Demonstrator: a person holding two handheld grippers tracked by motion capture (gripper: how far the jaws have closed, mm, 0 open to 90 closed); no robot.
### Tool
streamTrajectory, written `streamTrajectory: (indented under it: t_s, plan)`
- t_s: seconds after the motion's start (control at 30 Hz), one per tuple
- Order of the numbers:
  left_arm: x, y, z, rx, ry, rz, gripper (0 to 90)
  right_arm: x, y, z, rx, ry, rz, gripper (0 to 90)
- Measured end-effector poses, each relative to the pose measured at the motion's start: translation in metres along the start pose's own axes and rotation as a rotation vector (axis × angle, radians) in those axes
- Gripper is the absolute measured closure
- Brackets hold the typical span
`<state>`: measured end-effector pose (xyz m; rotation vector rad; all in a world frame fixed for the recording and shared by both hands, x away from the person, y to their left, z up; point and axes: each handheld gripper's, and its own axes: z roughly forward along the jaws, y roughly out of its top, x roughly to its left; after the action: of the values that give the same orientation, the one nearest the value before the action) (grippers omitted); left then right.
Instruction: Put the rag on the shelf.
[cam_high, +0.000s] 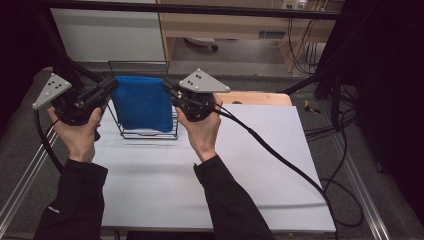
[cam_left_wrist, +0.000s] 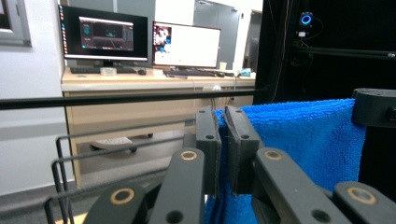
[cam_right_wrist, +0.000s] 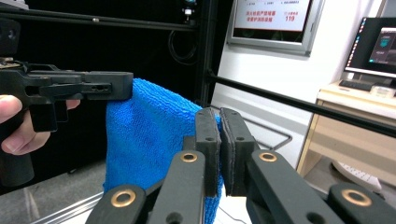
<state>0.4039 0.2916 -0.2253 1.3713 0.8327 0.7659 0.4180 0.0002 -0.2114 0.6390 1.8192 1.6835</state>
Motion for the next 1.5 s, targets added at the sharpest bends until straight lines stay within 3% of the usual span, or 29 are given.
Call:
streamTrajectory:
  t_s: [0.27, 0.57, 1.07, 1.5]
  plan:
    - [0.010, 0.013, 0.001, -0.027, 0.012, 0.001, 84.7, 0.002, 0.015, 0.013, -0.015, -0.005, -0.024, 87.3]
    - [0.018, 0.034, 0.001, -0.031, 0.042, 0.028, 84.7, 0.002, 0.032, 0.026, -0.027, -0.010, -0.042, 87.3]
    - [0.033, 0.059, 0.007, -0.073, 0.061, 0.018, 84.7, -0.001, 0.057, 0.045, -0.058, -0.021, -0.047, 87.3]
    - [0.045, 0.070, 0.030, -0.070, 0.066, -0.002, 84.7, -0.016, 0.075, 0.064, -0.063, -0.057, -0.062, 87.2]
